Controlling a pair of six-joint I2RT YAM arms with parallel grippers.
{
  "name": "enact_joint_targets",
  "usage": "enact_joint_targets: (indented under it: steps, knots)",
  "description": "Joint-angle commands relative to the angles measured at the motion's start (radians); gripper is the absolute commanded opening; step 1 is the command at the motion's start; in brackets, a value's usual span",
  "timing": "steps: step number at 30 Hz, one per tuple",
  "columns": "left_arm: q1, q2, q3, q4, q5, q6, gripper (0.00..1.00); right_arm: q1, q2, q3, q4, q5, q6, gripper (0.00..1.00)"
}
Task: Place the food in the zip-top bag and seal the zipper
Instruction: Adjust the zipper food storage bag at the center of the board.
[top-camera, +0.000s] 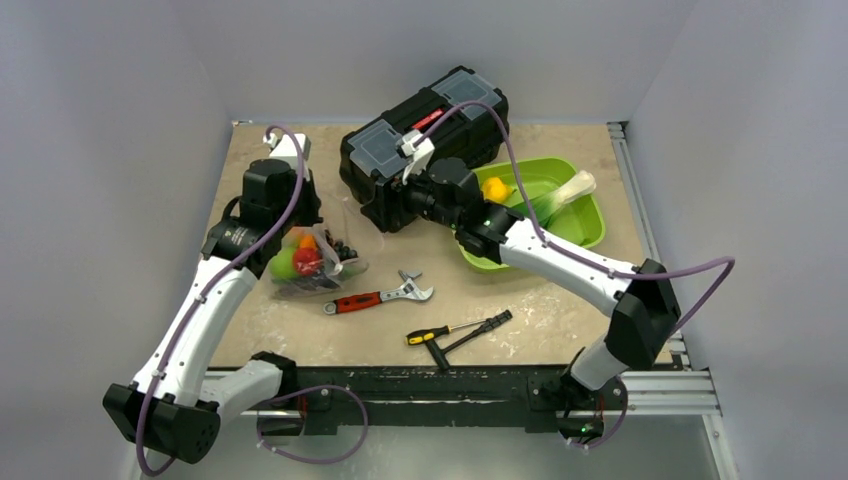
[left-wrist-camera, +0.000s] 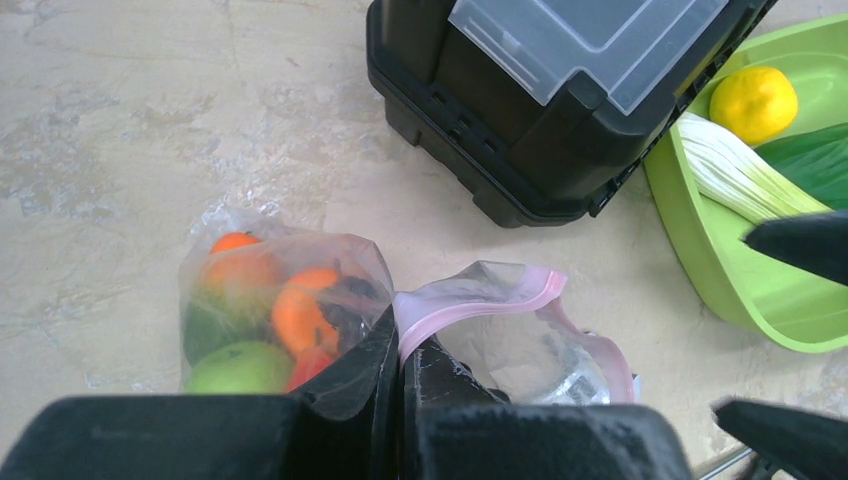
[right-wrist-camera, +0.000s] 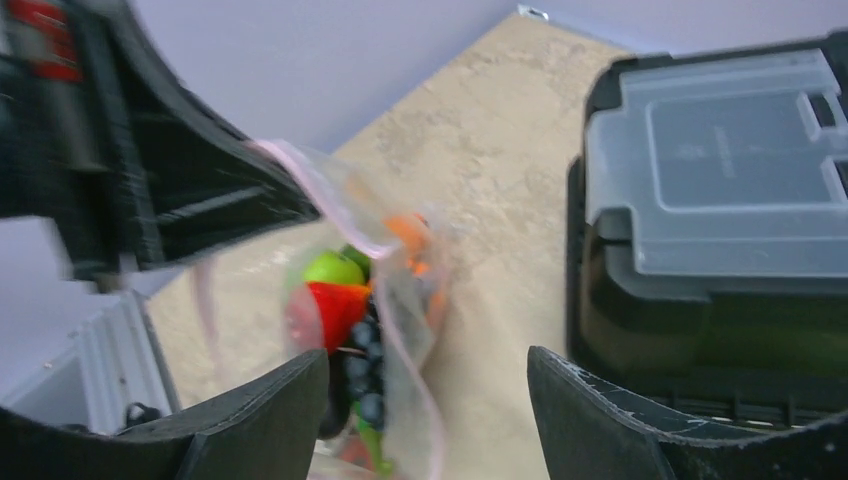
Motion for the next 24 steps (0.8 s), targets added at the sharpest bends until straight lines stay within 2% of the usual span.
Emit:
enact_joint_targets:
  steps: [1, 10, 13, 15, 17, 19, 22, 23, 24]
  knots:
    - [0.007, -0.003, 0.042, 0.053, 0.046, 0.026, 0.00, -0.069, 0.051, -0.039, 0.014, -0.216, -0.093, 0.71]
    - [0.006, 0.009, 0.041, 0.061, 0.061, 0.037, 0.00, -0.089, 0.151, -0.034, 0.123, -0.438, -0.136, 0.66]
    - [0.006, 0.016, 0.046, 0.054, 0.061, 0.042, 0.00, -0.088, 0.170, -0.028, 0.143, -0.459, -0.130, 0.61]
    - [0.006, 0.017, 0.047, 0.052, 0.066, 0.043, 0.00, -0.089, 0.178, -0.047, 0.203, -0.456, -0.079, 0.49]
    - [0.006, 0.016, 0.047, 0.050, 0.073, 0.049, 0.00, -0.089, 0.195, -0.035, 0.239, -0.486, -0.013, 0.19]
    - [0.006, 0.016, 0.058, 0.036, 0.085, 0.066, 0.00, -0.084, 0.208, -0.011, 0.249, -0.504, 0.079, 0.00]
    - [0.000, 0.008, 0.079, 0.008, 0.117, 0.100, 0.00, -0.069, 0.184, -0.088, 0.473, -0.504, 0.355, 0.00]
    - [-0.008, 0.003, 0.084, -0.004, 0.119, 0.106, 0.00, -0.060, 0.170, -0.130, 0.581, -0.471, 0.504, 0.00]
    - [-0.010, 0.002, 0.089, -0.010, 0.178, 0.116, 0.00, -0.052, 0.161, -0.159, 0.673, -0.453, 0.593, 0.00]
